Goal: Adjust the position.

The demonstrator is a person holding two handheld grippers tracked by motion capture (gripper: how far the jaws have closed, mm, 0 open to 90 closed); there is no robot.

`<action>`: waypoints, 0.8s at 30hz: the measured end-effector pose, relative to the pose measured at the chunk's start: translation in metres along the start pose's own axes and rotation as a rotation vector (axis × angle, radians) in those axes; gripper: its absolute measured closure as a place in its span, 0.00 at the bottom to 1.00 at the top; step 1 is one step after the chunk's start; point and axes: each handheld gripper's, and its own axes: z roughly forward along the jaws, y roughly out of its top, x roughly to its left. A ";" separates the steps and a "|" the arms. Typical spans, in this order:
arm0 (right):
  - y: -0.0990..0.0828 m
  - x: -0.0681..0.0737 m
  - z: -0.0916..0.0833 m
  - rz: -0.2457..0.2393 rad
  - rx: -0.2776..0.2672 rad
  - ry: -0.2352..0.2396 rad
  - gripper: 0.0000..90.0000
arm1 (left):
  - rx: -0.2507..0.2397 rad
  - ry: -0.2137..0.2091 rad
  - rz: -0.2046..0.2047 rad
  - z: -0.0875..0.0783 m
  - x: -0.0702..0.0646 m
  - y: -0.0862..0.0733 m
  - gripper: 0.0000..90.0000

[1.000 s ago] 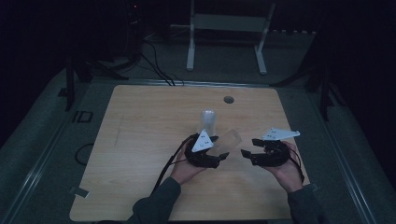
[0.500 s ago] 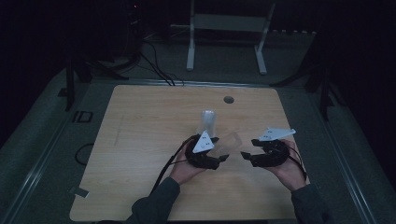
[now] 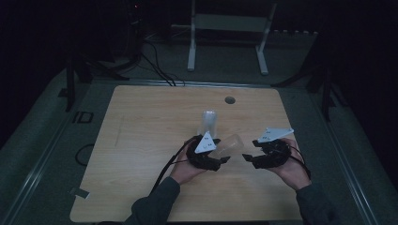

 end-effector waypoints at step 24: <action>0.008 0.003 -0.002 -0.095 0.090 0.018 0.38 | 0.041 -0.033 0.028 0.002 -0.001 -0.002 0.33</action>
